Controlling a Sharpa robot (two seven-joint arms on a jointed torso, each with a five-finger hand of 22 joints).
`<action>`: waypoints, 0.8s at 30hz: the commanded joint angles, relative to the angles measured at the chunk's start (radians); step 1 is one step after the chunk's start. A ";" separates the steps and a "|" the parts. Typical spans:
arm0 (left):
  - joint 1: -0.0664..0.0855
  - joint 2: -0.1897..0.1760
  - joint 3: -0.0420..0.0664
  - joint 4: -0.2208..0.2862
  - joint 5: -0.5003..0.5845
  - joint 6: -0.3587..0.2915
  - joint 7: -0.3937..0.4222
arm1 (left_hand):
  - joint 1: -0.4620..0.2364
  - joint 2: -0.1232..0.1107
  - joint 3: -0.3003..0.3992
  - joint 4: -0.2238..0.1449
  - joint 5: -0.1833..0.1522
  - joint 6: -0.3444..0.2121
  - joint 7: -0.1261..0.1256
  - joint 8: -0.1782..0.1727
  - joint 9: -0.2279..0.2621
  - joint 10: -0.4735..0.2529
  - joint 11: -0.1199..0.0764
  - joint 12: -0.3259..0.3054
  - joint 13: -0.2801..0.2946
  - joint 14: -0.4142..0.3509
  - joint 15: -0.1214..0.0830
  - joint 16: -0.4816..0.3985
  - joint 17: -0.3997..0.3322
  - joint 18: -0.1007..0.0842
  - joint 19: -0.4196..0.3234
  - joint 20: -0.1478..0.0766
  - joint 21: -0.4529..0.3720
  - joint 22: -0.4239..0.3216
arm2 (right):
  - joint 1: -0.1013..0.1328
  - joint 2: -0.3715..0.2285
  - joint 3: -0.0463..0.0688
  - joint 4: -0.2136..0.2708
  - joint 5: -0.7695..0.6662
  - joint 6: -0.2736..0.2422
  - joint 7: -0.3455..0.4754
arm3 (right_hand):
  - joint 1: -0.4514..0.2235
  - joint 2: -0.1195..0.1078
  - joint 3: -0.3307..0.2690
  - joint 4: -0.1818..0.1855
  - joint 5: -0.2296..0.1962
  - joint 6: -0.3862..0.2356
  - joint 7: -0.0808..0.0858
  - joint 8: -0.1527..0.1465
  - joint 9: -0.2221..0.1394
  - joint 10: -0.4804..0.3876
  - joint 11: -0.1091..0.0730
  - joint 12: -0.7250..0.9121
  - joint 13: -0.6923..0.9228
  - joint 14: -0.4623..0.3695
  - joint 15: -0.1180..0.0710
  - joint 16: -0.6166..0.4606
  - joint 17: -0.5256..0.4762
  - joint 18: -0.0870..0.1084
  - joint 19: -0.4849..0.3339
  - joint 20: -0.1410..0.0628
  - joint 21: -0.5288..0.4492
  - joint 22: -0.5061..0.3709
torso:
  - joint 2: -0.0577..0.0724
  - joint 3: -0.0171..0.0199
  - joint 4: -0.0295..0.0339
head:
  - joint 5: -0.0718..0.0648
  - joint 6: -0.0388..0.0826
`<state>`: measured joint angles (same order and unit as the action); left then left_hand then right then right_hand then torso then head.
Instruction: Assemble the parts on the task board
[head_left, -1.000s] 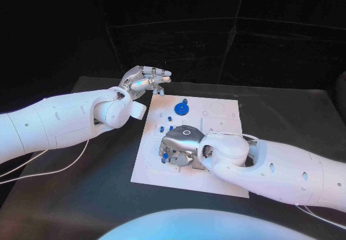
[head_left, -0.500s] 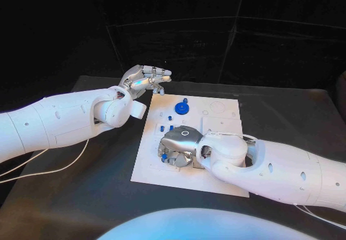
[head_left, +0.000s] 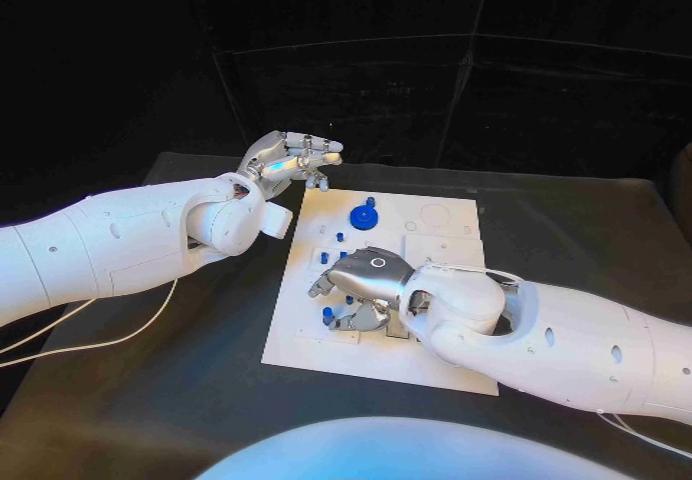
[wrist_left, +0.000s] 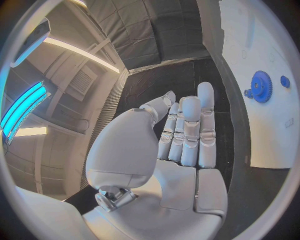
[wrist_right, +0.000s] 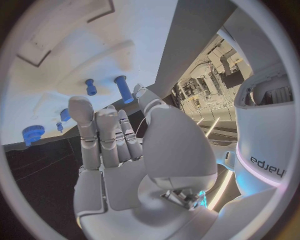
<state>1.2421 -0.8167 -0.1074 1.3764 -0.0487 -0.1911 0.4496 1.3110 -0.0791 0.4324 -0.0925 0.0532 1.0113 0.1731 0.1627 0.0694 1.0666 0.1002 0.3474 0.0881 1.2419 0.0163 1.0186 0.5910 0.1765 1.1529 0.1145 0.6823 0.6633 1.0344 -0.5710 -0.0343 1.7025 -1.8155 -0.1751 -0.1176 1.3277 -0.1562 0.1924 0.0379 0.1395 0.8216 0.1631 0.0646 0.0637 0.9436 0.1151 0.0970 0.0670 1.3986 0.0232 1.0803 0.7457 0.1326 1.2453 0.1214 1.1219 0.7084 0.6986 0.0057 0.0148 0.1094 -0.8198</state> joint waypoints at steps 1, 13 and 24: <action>0.002 -0.002 0.001 0.001 0.003 0.012 0.002 | 0.003 0.006 -0.005 -0.002 0.000 -0.002 0.004 0.002 -0.001 -0.005 0.000 0.006 0.002 -0.008 -0.001 -0.004 -0.001 0.007 -0.004 0.002 -0.003 -0.001 | 0.001 -0.038 0.000 0.030 0.054 -0.105 0.024 | 0.005 0.016 -0.060 0.014 0.016 -0.011 0.000 -0.003 0.001 -0.005 -0.001 0.021 0.002 -0.001 -0.002 -0.001 -0.003 0.018 0.000 0.000 -0.008 -0.006 | -0.002 -0.0005 -0.0017 | -0.006 0.002; 0.002 -0.012 0.000 0.005 0.003 0.010 0.002 | 0.003 0.006 -0.005 -0.002 0.000 -0.002 0.004 0.002 -0.001 -0.005 0.000 0.006 0.002 -0.008 -0.001 -0.004 -0.001 0.007 -0.004 0.002 -0.003 -0.001 | 0.061 -0.336 0.002 0.177 0.444 -0.211 -0.066 | -0.021 0.063 -0.176 0.087 0.069 0.157 -0.025 0.063 0.022 0.364 -0.065 0.282 0.103 0.095 -0.051 0.193 0.274 -0.038 0.158 -0.038 0.190 0.332 | -0.013 -0.0032 -0.0138 | -0.055 0.021; 0.001 -0.015 -0.001 0.011 0.003 0.009 0.003 | 0.004 0.006 -0.005 -0.002 0.000 -0.002 0.004 0.003 -0.001 -0.006 0.000 0.007 0.002 -0.009 -0.001 -0.005 -0.002 0.007 -0.004 0.002 -0.004 -0.001 | 0.071 -0.512 0.000 0.212 0.465 -0.090 -0.293 | -0.067 0.095 -0.326 0.233 0.090 0.201 -0.074 0.215 0.063 0.456 -0.113 0.951 0.862 0.124 -0.089 0.340 0.500 -0.061 0.199 -0.081 0.278 0.475 | -0.023 -0.0066 -0.0328 | -0.103 0.034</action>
<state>1.2420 -0.8314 -0.1088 1.3847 -0.0486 -0.1906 0.4477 1.3110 -0.0791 0.4324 -0.0925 0.0532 1.0113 0.1731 0.1627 0.0694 1.0666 0.1002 0.3474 0.0889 1.2419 0.0163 1.0186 0.5898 0.1765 1.1529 0.1145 0.6823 0.6635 1.1042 -1.0791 -0.0342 1.9079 -1.3648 -0.3145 -0.3055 1.2578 -0.0701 -0.1244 0.2694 0.2288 1.0182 0.0896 0.2733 0.1246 1.3953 0.0032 1.0242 0.8995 1.4669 -0.0595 1.4122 1.2325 0.0843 1.4388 0.0390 1.3957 1.1769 0.6788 -0.0003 -0.0096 0.0111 -0.7860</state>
